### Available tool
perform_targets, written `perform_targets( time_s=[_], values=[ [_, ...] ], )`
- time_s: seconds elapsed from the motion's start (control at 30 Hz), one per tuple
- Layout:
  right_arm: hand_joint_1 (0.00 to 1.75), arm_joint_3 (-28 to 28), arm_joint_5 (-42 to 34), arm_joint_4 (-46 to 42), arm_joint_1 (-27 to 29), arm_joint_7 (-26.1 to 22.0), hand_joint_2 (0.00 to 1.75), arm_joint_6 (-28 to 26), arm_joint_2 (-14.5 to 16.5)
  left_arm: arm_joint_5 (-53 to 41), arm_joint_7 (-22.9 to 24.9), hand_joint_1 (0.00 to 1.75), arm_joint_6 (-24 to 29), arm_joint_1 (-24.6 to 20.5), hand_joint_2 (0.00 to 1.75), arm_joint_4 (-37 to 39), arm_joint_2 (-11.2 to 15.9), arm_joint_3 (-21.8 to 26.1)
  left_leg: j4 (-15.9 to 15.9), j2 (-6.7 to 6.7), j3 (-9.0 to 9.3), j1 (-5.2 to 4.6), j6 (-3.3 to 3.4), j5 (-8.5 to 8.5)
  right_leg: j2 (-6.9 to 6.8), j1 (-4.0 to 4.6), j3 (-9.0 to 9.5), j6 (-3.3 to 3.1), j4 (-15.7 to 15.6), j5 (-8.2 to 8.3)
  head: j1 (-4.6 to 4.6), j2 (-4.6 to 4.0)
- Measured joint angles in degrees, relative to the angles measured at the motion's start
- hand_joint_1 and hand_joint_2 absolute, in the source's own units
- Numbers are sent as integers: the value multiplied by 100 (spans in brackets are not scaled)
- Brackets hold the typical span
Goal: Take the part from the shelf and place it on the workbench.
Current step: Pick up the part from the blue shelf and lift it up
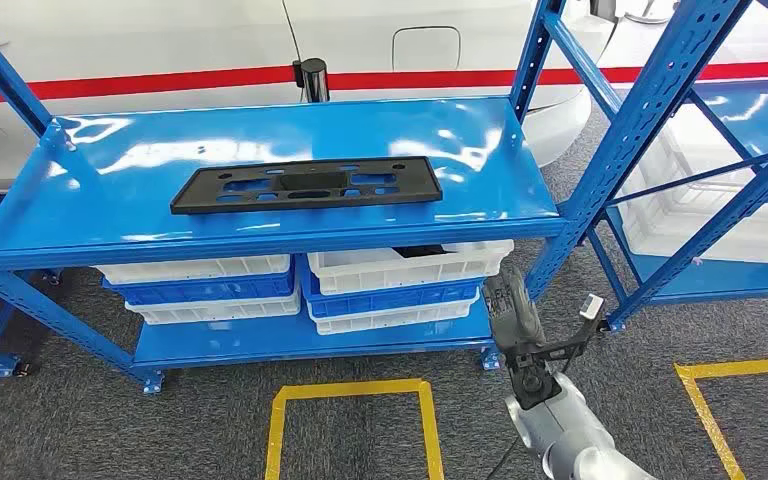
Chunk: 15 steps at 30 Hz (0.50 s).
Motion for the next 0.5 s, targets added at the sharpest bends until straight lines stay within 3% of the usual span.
perform_targets(
  time_s=[0.5],
  values=[
    [0,-60,1426,-2049,72,-334,175,23,326,-46,-26,0,0,-19,0,9,-16,127,0,4,-3,1,1,3,0,-9,-3,0,3,0,0,0]
  ],
)
